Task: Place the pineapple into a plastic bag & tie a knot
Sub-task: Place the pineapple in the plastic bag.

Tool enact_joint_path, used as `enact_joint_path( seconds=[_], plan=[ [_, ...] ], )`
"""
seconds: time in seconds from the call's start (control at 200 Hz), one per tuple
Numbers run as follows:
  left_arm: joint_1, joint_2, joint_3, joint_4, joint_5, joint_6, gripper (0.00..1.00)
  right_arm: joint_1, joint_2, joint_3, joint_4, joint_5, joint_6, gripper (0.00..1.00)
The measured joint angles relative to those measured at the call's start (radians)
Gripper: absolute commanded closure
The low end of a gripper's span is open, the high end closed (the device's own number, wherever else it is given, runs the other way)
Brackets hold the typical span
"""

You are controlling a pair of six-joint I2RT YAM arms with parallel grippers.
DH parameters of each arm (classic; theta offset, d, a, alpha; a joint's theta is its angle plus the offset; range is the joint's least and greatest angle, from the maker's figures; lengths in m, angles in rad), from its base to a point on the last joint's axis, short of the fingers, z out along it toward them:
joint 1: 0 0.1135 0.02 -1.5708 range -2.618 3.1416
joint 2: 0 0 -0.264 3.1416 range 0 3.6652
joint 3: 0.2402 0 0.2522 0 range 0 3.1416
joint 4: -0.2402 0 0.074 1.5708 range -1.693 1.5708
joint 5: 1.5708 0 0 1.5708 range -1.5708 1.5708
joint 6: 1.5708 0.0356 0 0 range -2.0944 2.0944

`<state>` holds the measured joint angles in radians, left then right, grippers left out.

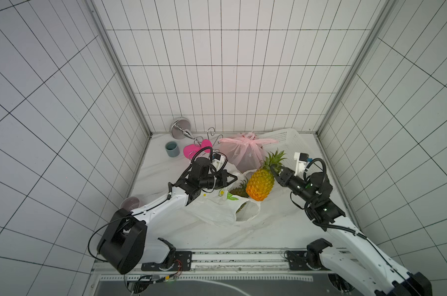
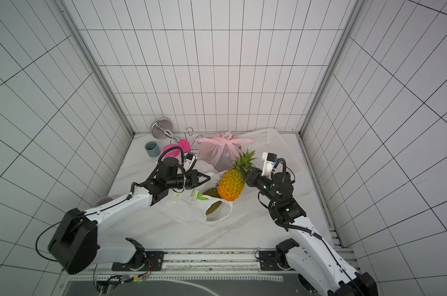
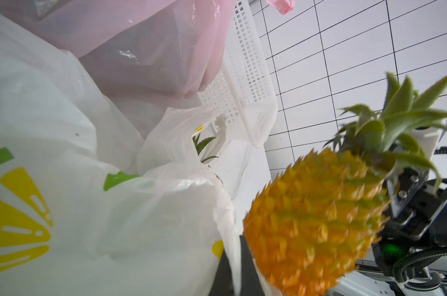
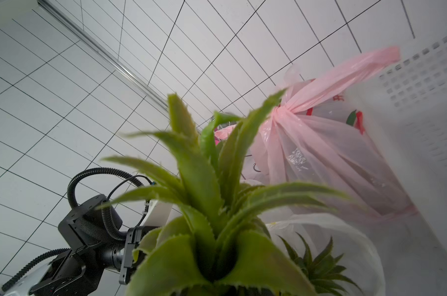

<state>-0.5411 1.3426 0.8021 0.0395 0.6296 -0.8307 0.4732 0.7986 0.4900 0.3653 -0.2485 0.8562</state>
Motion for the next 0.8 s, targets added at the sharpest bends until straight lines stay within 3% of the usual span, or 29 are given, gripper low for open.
enact_joint_path(
  seconds=[0.325,0.58,0.8],
  plan=[
    [-0.024,-0.059,-0.021,-0.006,-0.026,-0.011,1.00,0.344,0.055,-0.171,0.262,0.449,0.108,1.00],
    [-0.044,-0.087,-0.044,-0.008,-0.039,-0.017,1.00,0.372,0.115,-0.189,0.451,0.659,0.081,1.00],
    [-0.051,-0.088,-0.047,-0.020,-0.078,-0.018,1.00,0.403,0.303,-0.189,0.610,0.710,0.084,1.00]
  ],
)
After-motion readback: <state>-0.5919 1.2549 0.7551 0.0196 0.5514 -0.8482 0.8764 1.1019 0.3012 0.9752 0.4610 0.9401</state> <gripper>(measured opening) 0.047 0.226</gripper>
